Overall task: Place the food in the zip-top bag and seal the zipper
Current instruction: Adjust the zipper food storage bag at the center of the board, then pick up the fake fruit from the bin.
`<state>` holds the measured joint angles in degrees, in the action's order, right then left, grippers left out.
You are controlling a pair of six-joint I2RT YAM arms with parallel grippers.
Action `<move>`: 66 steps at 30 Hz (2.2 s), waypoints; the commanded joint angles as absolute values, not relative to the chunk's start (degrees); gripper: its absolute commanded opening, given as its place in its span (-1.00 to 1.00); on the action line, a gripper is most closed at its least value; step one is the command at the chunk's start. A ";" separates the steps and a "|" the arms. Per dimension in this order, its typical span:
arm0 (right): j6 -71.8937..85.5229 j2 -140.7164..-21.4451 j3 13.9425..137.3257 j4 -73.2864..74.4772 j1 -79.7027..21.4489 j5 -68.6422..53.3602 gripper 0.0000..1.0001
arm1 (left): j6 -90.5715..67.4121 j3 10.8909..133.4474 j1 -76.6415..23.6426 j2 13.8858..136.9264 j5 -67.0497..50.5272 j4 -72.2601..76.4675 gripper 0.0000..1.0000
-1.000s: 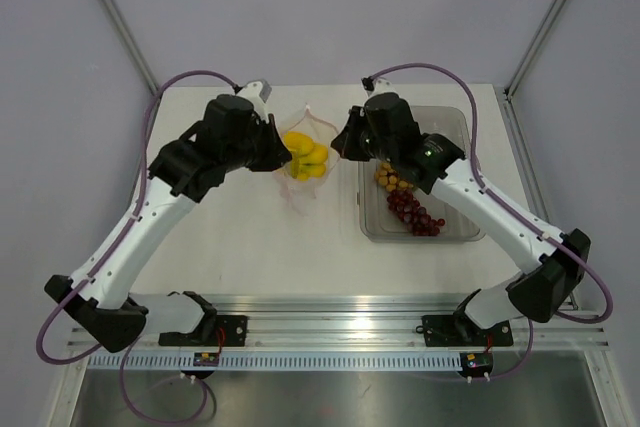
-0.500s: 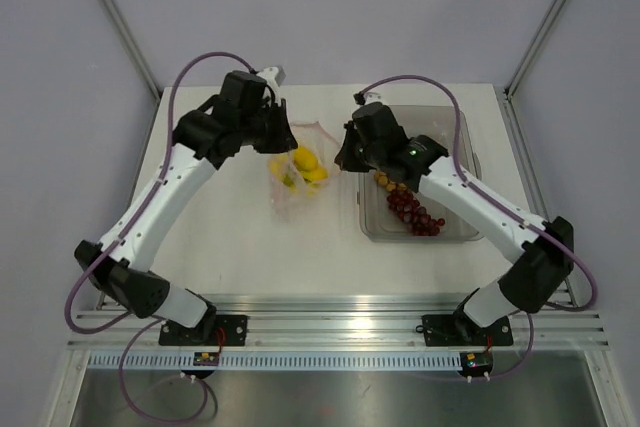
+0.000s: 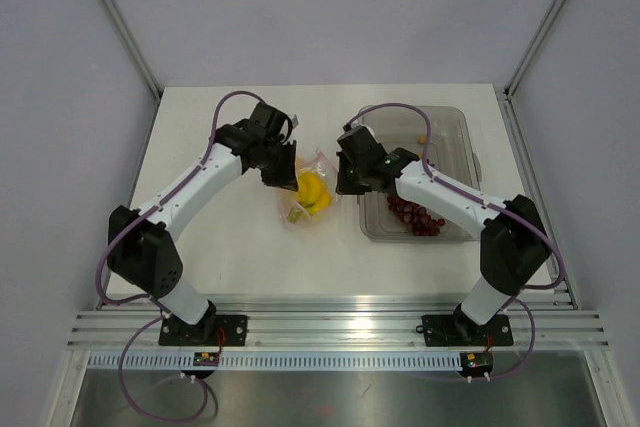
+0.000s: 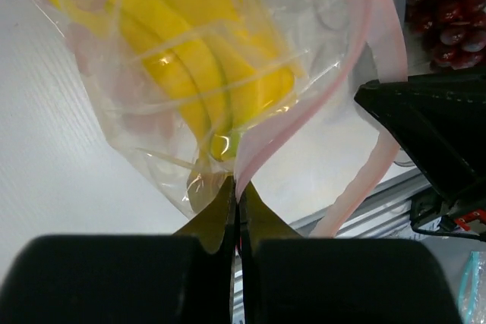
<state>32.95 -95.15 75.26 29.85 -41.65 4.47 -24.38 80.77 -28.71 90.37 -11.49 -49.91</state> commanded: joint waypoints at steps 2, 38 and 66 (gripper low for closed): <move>31.38 -87.20 83.13 29.96 -42.01 8.25 -1.00 | -22.59 98.67 -28.30 84.73 -13.89 -50.62 -1.00; 26.46 -85.35 82.70 31.72 -40.08 9.40 0.40 | -26.19 88.07 -28.92 85.34 -13.01 -44.03 -1.00; 16.53 -82.08 61.96 43.43 -21.36 3.26 0.54 | -26.19 87.54 -30.59 87.54 -15.47 -41.84 -1.00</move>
<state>19.03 -81.12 61.93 45.06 -21.74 5.69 -25.98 87.39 -30.24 87.39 -14.37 -45.32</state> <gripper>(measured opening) 0.781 0.008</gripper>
